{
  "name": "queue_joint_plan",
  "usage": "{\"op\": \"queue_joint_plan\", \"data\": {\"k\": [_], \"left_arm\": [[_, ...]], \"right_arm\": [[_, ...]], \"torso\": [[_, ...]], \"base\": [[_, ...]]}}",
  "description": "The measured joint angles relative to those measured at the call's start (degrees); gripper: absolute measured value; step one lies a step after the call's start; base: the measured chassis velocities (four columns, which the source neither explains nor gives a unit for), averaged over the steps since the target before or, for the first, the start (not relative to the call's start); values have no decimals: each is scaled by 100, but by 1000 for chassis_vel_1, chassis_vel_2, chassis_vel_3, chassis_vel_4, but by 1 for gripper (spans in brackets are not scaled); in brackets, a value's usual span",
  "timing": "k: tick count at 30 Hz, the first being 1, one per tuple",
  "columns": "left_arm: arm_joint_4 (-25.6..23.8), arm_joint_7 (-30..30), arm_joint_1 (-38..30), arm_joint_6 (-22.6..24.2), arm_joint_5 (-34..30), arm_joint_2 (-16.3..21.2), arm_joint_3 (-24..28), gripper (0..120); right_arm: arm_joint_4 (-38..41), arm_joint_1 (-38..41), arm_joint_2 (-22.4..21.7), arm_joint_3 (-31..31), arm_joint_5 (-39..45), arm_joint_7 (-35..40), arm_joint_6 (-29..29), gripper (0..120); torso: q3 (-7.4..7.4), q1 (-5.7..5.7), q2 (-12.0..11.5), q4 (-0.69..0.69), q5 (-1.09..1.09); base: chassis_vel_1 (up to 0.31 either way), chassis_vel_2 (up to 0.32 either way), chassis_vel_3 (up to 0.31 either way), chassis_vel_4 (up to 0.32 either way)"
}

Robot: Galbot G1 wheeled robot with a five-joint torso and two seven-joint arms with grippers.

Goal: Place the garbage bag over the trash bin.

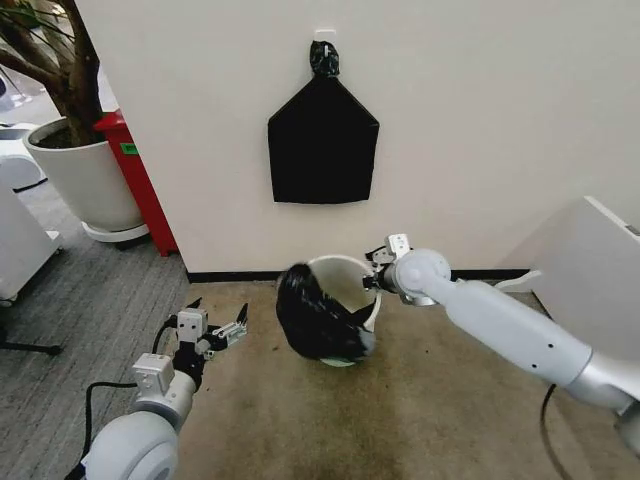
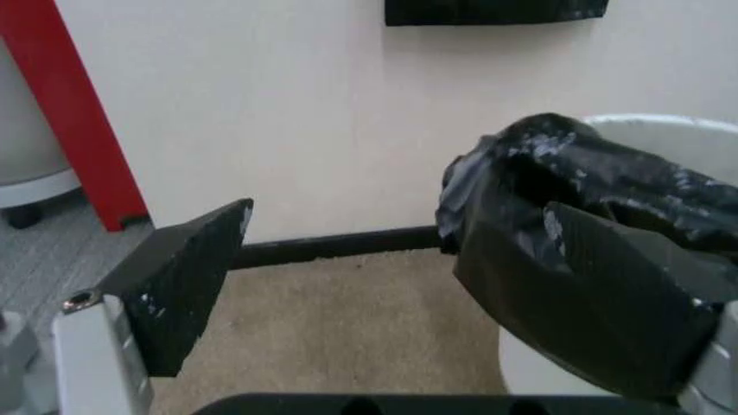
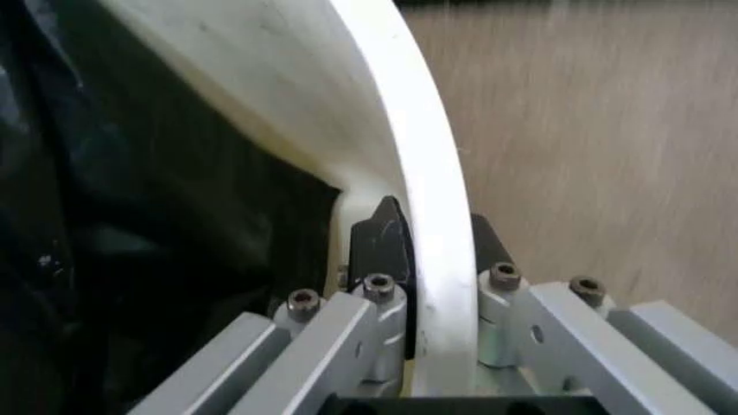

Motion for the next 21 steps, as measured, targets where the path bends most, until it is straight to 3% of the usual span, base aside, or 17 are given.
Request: {"op": "queue_joint_plan", "data": {"k": [4, 9, 11, 21], "left_arm": [[37, 7, -30, -26, 33, -7, 57, 100], [91, 20, -56, -79, 101, -16, 113, 100], [138, 20, -89, -117, 142, -26, 178, 100], [187, -77, -88, -179, 135, -91, 209, 100]], "right_arm": [[785, -680, 161, 631, 495, 1318, 917, 0], [1319, -1122, 256, 994, 480, 1802, 1549, 0], [1670, -1656, 381, 1308, 118, 2022, 2026, 0], [1467, -2332, 886, 1506, -1341, 1843, 2148, 0]], "torso": [[0, 0, 0, 3, -3], [-1, -1, 0, 1, -3], [-1, -1, 0, 2, -3], [0, -1, 0, 2, -3]], "base": [[0, 0, 0, 0], [0, 0, 0, 0], [0, 0, 0, 0], [0, 0, 0, 0]]}}
